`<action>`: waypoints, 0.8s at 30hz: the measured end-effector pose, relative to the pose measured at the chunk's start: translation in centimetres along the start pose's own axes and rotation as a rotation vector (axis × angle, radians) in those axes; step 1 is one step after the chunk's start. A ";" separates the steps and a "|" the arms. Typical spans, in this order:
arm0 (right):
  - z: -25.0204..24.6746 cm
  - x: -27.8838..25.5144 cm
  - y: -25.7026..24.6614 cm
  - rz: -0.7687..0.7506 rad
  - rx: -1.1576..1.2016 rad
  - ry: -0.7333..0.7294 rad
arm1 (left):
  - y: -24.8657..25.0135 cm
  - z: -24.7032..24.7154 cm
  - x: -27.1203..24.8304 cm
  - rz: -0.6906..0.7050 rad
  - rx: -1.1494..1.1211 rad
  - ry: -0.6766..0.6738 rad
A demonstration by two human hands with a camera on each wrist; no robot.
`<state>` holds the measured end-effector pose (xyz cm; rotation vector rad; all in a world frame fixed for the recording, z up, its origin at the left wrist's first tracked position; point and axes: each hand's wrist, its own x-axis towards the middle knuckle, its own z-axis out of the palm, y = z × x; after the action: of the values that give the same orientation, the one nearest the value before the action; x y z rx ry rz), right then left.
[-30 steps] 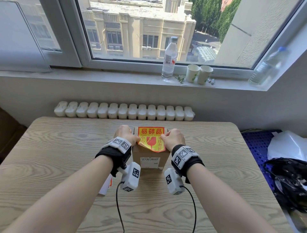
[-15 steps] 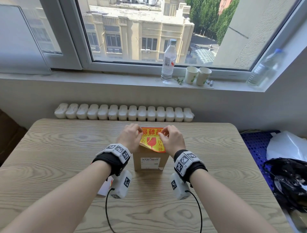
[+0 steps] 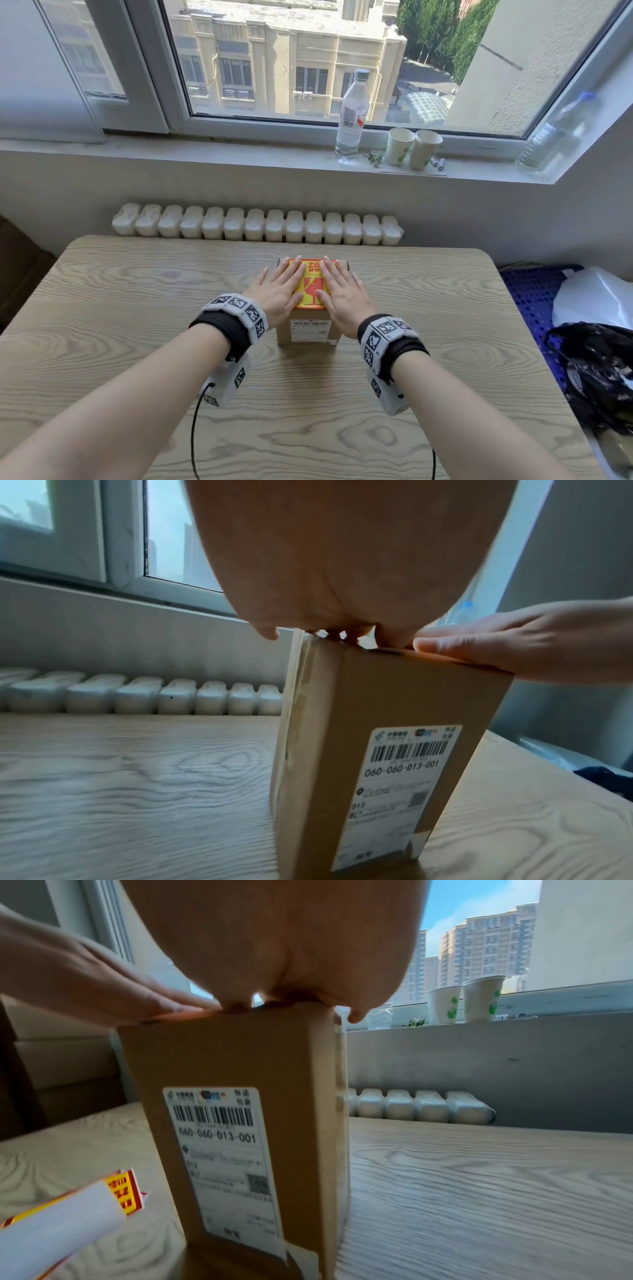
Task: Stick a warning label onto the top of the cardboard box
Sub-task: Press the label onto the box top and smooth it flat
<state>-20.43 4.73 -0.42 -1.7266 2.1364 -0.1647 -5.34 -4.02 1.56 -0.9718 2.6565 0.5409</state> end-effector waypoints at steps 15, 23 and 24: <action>0.0 -0.6 0.6 0.022 -0.069 0.054 | -1.2 -0.1 -0.5 0.064 0.055 0.007; 0.8 -0.9 -0.5 -0.057 -0.160 0.074 | -2.1 0.8 -0.5 0.123 0.086 0.068; 0.8 -0.8 -0.5 -0.057 -0.161 0.073 | -2.2 0.9 -0.4 0.126 0.089 0.071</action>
<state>-19.55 5.54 -0.82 -1.8998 2.2069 -0.0735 -3.49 -4.95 0.38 -0.8177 2.7933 0.4172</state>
